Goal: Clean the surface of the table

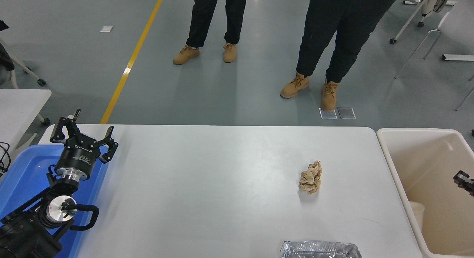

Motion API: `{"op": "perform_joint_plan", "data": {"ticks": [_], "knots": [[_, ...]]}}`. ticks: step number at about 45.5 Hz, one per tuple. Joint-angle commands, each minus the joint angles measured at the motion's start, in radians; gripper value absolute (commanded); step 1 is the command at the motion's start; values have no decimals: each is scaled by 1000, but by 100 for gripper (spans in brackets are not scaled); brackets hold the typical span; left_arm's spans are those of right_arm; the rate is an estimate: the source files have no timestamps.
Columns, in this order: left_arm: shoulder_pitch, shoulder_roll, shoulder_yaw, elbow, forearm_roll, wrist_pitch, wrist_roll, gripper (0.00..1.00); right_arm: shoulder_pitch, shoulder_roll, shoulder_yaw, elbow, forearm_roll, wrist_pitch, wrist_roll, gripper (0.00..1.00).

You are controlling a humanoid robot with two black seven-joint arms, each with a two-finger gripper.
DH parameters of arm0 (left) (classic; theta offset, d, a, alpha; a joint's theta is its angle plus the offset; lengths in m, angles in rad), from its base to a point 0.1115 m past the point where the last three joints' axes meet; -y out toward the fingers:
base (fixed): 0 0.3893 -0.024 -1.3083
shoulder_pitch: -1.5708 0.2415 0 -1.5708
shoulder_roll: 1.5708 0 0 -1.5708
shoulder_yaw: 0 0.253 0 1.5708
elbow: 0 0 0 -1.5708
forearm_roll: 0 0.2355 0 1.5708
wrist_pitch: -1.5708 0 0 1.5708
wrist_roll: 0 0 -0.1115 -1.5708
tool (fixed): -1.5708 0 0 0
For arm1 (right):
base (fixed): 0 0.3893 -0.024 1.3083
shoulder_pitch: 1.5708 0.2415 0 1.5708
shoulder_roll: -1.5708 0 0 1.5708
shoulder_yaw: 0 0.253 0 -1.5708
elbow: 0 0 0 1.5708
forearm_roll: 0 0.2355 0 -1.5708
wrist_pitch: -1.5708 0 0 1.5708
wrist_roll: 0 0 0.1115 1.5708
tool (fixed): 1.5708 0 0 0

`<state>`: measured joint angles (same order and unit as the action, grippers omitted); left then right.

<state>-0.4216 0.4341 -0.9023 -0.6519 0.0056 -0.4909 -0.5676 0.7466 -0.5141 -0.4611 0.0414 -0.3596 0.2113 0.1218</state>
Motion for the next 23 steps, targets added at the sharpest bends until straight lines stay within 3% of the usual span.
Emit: {"op": "perform_joint_plan", "data": {"ticks": [1, 7, 23], "knots": [[1, 0, 0, 0, 1, 0, 0, 99, 3, -1, 12, 0, 16, -76, 1, 88], [0, 0, 0, 0, -1, 0, 0, 99, 13, -4, 16, 2, 16, -112, 1, 96], [0, 0, 0, 0, 1, 0, 0, 99, 48, -47, 281, 9, 37, -113, 4, 98]]}}
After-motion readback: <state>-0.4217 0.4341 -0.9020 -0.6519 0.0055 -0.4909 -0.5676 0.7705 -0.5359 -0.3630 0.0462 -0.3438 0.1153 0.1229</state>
